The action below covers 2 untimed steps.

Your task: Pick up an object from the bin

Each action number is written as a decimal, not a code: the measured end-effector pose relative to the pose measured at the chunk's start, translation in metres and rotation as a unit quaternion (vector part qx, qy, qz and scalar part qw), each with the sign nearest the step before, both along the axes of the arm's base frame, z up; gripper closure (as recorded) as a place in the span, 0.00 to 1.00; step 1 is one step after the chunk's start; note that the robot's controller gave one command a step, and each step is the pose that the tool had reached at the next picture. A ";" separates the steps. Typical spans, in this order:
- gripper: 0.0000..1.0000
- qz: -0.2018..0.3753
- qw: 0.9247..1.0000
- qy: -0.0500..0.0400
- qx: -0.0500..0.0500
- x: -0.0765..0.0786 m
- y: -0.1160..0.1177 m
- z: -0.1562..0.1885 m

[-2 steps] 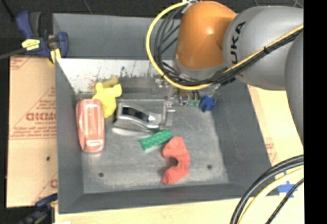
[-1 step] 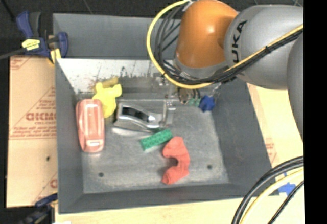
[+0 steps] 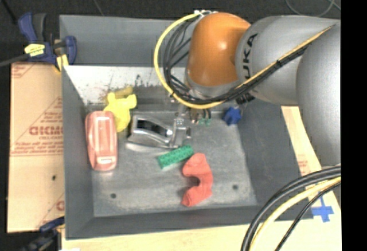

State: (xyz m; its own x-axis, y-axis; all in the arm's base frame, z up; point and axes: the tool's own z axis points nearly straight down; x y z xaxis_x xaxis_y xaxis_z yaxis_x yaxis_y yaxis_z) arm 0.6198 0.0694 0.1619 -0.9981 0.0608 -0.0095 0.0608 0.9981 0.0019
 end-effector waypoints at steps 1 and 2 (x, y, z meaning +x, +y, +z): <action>0.00 -0.002 1.000 0.006 -0.001 -0.005 0.016 -0.024; 0.00 -0.067 0.998 -0.001 0.001 -0.004 0.020 -0.036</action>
Offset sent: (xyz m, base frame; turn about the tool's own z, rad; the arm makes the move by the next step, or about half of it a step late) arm -0.0069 0.0219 -0.0525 0.1898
